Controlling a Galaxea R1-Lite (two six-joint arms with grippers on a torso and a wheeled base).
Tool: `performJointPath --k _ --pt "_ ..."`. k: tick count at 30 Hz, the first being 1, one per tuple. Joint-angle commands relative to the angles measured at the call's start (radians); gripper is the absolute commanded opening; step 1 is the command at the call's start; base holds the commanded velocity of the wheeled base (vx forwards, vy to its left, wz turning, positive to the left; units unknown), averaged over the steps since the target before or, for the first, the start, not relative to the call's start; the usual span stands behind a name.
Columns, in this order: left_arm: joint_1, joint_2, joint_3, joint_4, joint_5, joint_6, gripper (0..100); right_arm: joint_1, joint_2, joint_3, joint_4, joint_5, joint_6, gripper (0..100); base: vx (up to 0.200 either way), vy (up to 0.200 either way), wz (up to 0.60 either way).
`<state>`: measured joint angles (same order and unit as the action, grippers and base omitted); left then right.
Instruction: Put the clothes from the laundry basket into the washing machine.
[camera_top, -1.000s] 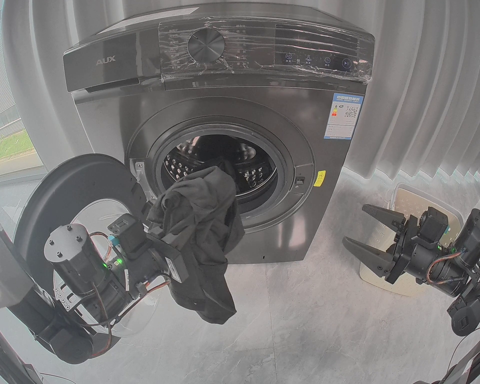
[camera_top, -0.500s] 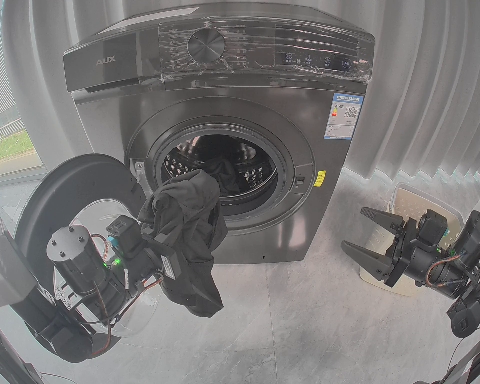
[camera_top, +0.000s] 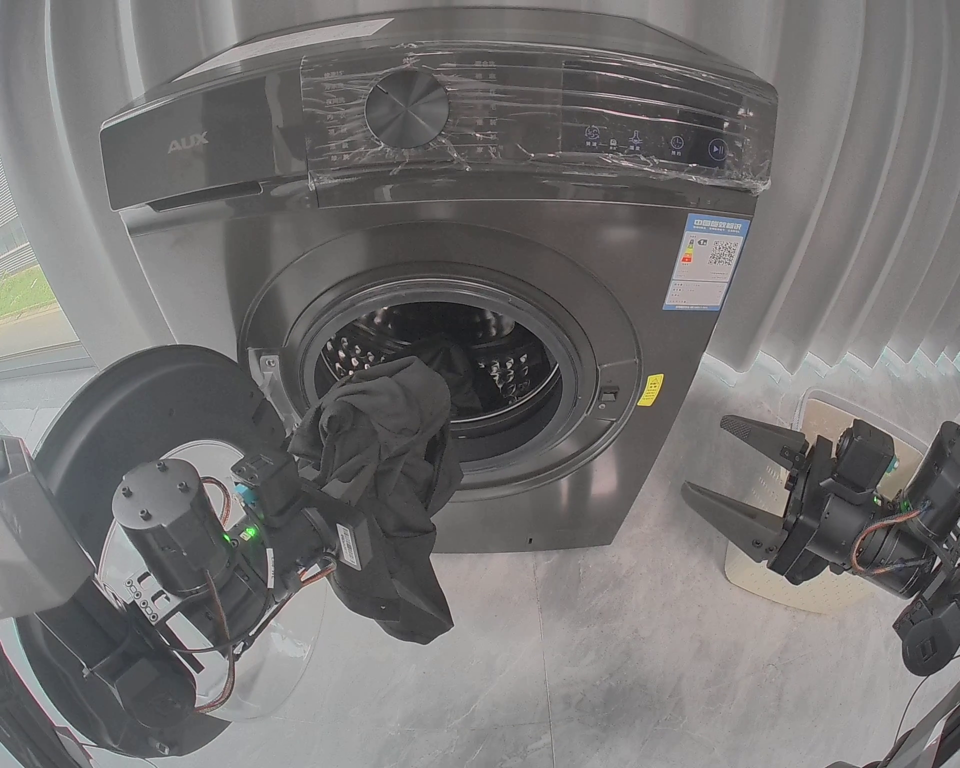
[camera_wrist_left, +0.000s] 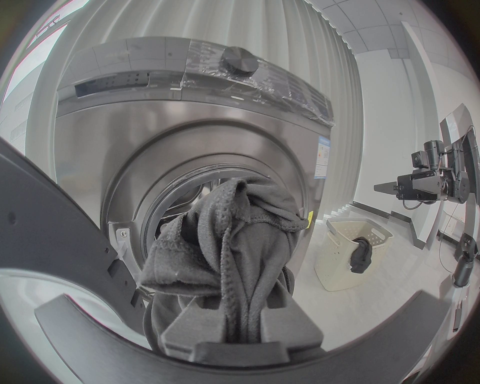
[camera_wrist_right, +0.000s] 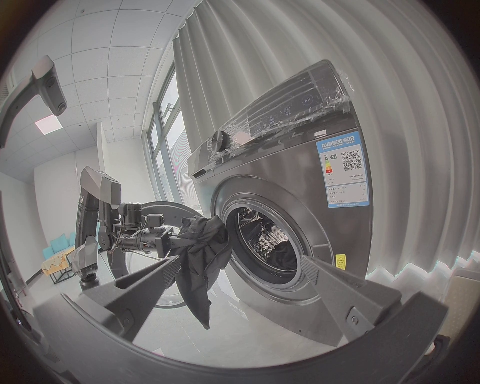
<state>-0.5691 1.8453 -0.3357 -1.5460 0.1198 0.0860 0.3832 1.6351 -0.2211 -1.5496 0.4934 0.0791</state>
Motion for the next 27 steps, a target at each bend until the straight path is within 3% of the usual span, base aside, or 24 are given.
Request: performJointPath --k 1,4,12,17,23,25,27 --pt "-0.006 0.012 0.001 0.000 0.000 0.000 0 0.000 0.003 0.003 0.000 0.001 -0.001 100 0.000 0.000 0.00" --pt "-0.006 0.014 0.003 0.000 0.000 0.000 0 0.000 0.003 0.003 0.000 0.001 -0.001 100 0.000 0.000 0.00" --pt "-0.026 0.014 0.014 0.000 0.001 -0.002 0 -0.001 0.005 0.005 0.000 0.001 0.001 100 0.150 0.000 0.00" --pt "-0.075 0.006 0.009 0.000 -0.003 -0.080 0 0.000 0.003 0.006 0.000 0.001 -0.001 100 0.000 0.000 0.00" --pt "-0.083 0.034 0.007 0.000 -0.011 -0.064 0 0.013 -0.001 0.031 0.002 0.001 -0.002 100 0.000 0.000 0.00" --pt "-0.081 0.057 -0.005 0.001 -0.006 -0.066 0 0.020 -0.003 0.049 0.002 0.001 -0.004 100 0.000 0.000 0.00" --pt "-0.060 0.115 -0.089 0.006 -0.002 -0.086 0 0.029 0.000 0.071 0.002 0.001 -0.006 100 0.000 0.000 0.00"
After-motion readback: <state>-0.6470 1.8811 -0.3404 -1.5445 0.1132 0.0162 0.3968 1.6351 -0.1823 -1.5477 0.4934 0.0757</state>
